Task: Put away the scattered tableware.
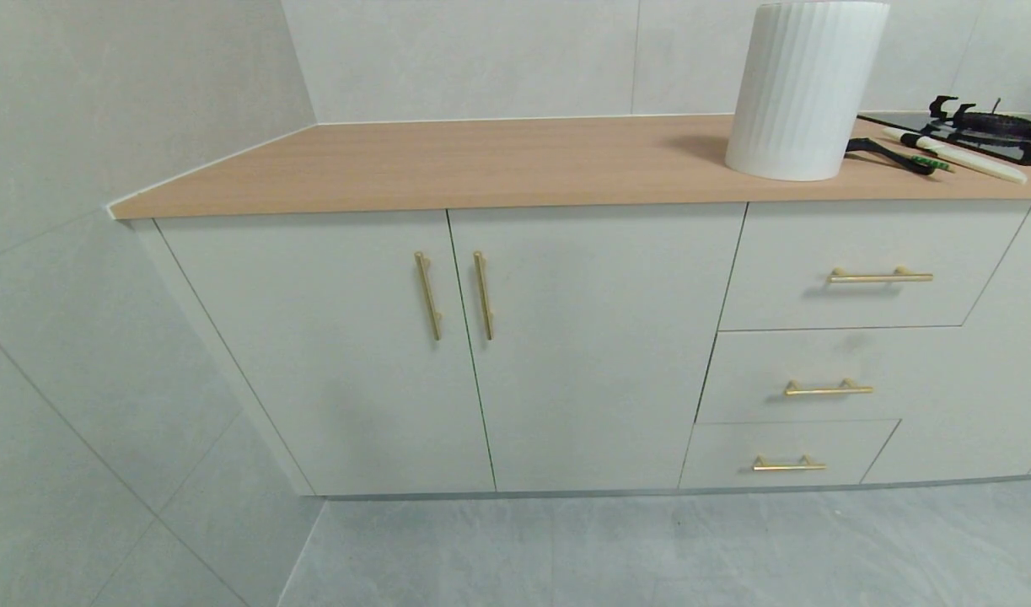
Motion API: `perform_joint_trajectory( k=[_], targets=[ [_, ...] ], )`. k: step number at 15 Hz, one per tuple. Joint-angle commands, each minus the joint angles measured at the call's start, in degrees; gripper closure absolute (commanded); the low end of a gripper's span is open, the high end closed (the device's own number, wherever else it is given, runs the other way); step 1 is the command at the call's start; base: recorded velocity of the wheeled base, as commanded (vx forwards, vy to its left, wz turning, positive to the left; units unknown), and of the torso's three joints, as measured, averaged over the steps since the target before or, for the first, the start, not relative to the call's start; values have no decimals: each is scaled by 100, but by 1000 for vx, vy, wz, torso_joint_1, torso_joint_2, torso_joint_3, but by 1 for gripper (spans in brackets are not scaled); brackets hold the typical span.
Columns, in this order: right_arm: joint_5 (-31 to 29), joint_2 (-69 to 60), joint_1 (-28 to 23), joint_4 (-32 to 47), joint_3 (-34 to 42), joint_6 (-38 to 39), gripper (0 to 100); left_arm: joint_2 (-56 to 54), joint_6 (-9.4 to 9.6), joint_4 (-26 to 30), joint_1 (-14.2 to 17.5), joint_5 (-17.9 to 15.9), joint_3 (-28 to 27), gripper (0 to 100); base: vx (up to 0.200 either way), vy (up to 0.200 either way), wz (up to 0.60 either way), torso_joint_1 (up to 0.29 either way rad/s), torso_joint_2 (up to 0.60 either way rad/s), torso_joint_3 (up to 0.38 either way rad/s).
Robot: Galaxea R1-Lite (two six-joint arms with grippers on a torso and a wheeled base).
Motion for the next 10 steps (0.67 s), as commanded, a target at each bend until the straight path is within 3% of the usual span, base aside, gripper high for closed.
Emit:
perform_joint_trajectory(
  k=[1, 2, 10],
  targets=[
    [4, 14, 3, 2, -8, -1, 0, 7, -4, -1, -1, 1, 0, 0, 0, 0, 0, 0, 0, 0],
    [4, 14, -6, 2, 1, -1, 0, 7, -4, -1, -1, 1, 0, 0, 0, 0, 0, 0, 0, 0],
    [-5, 14, 3, 2, 1, 8, 0, 7, -4, -1, -1, 1, 0, 0, 0, -200, 0, 3, 4, 1]
  ],
)
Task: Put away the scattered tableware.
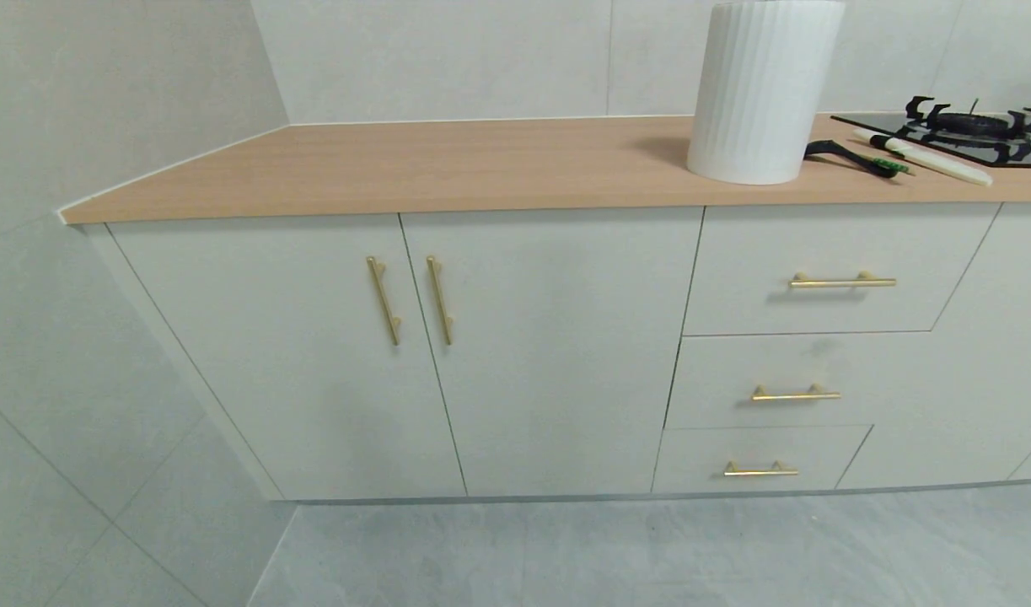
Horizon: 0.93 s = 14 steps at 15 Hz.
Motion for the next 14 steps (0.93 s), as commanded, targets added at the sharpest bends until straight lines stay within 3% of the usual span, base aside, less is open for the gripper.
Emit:
perform_joint_trajectory(
  k=[1, 8, 14],
  targets=[
    [-1, 11, -6, 2, 2, -3, 0, 7, -2, 1, 1, 1, 0, 0, 0, -200, 0, 7, 7, -2],
    [-1, 11, -6, 2, 2, 5, 0, 7, -2, 1, 1, 1, 0, 0, 0, -200, 0, 2, 5, 3],
    [8, 11, 3, 2, 2, -12, 0, 7, 7, 1, 1, 1, 0, 0, 0, 0, 0, 0, 0, 0]
  ],
)
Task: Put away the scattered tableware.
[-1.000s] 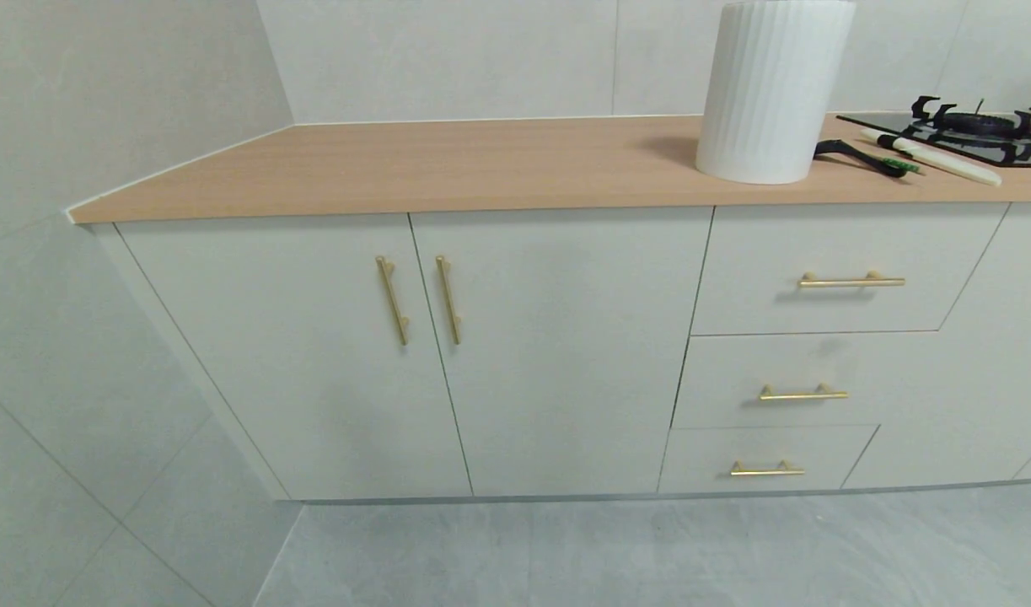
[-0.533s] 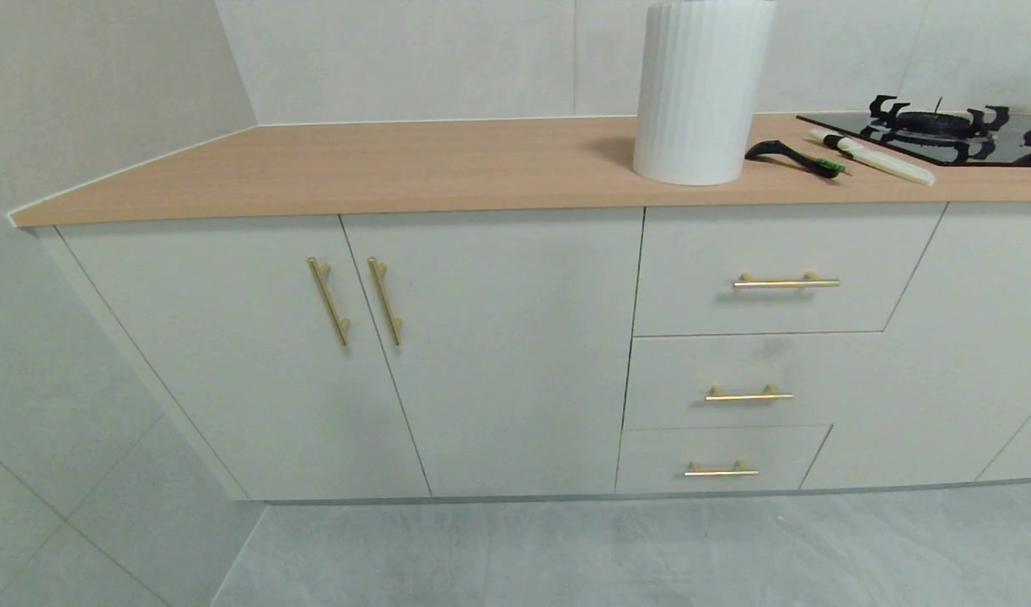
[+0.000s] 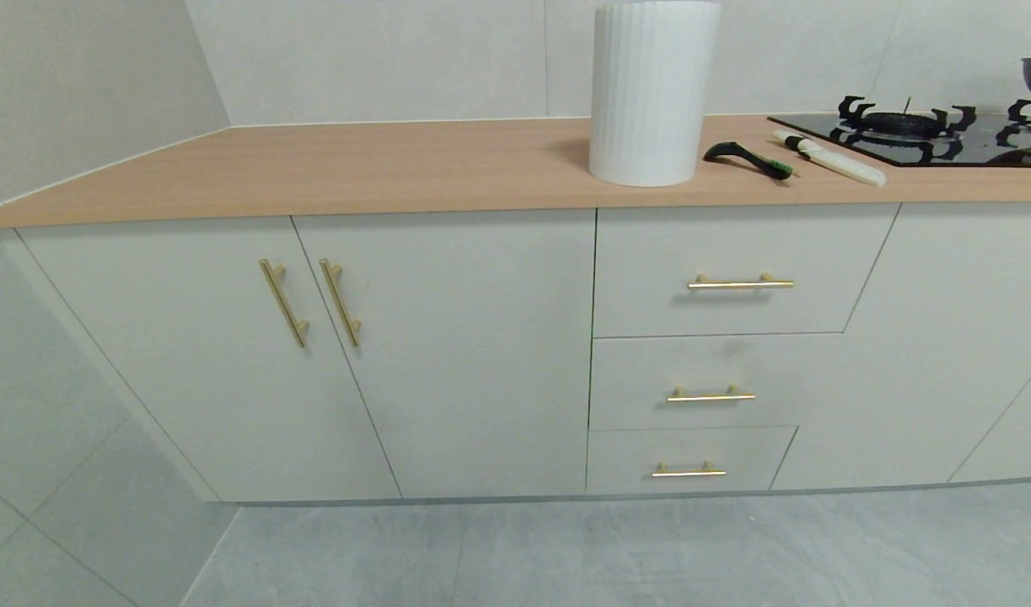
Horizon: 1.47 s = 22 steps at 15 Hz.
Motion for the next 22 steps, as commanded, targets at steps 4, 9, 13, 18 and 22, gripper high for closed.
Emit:
perform_joint_trajectory(
  k=[4, 9, 13, 18, 22],
  targets=[
    [2, 9, 3, 2, 2, -4, 0, 7, 1, -1, 1, -1, 0, 0, 50, 0, 0, 1, 1, 1],
    [2, 9, 3, 2, -7, -4, 0, 7, 1, -1, 1, -1, 0, 0, 200, 0, 0, 0, 3, 5],
    [2, 9, 3, 2, 2, -4, 0, 7, 9, -1, 1, -1, 0, 0, 0, 0, 0, 0, 0, 0],
    [19, 0, 3, 2, -7, -4, 0, 7, 9, -1, 1, -1, 0, 0, 0, 0, 0, 0, 0, 0],
    [28, 26, 21, -139, -437, 181, 0, 7, 9, -1, 1, -1, 0, 0, 0, 0, 0, 0, 0, 0]
  ],
)
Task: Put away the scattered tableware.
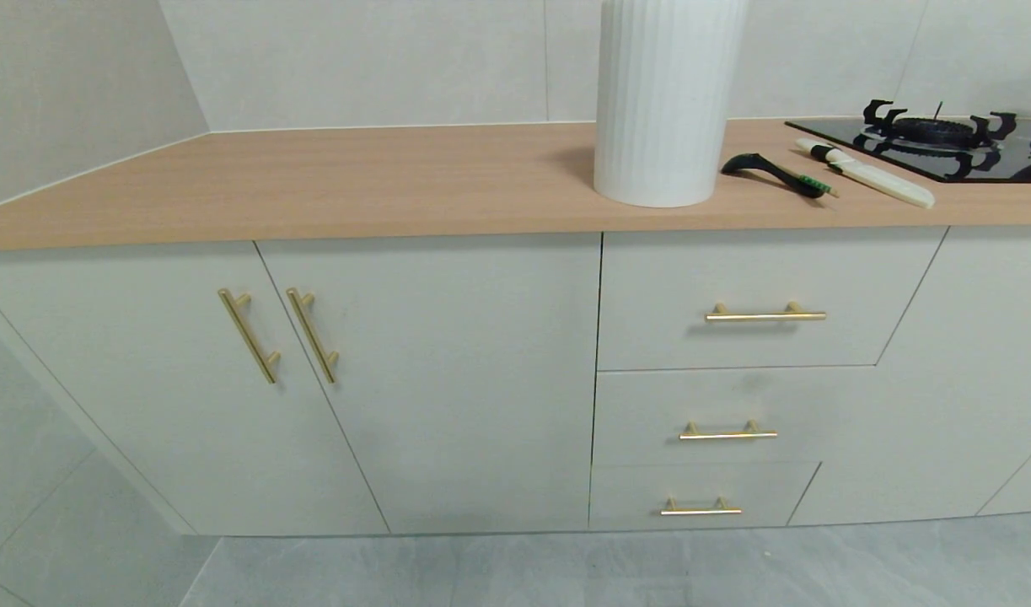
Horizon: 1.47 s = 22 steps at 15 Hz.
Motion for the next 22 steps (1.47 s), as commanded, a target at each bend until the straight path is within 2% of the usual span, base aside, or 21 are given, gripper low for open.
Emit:
perform_joint_trajectory(
  k=[1, 5, 7, 11, 17, 22],
  targets=[
    [57, 132, 51, -59, -762, 482, 0, 7, -1, -1, 2, 1, 0, 0, 0, 0, 0, 0, 0, 0],
    [848, 835, 200, 328, -832, 447, 0, 7, -1, -1, 2, 1, 0, 0, 0, 0, 0, 0, 0, 0],
    [1058, 1178, 209, 346, -841, 421, 0, 7, -1, -1, 2, 1, 0, 0, 0, 0, 0, 0, 0, 0],
    [1067, 2417, 429, 363, -1096, 183, 0, 7, -1, -1, 2, 1, 0, 0, 0, 0, 0, 0, 0, 0],
    [1058, 5300, 1062, 302, -2537, 148, 0, 7, -1, -1, 2, 1, 0, 0, 0, 0, 0, 0, 0, 0],
    [1058, 7295, 1220, 196, -3548, 87, 0, 7, -1, -1, 2, 1, 0, 0, 0, 0, 0, 0, 0, 0]
  ],
)
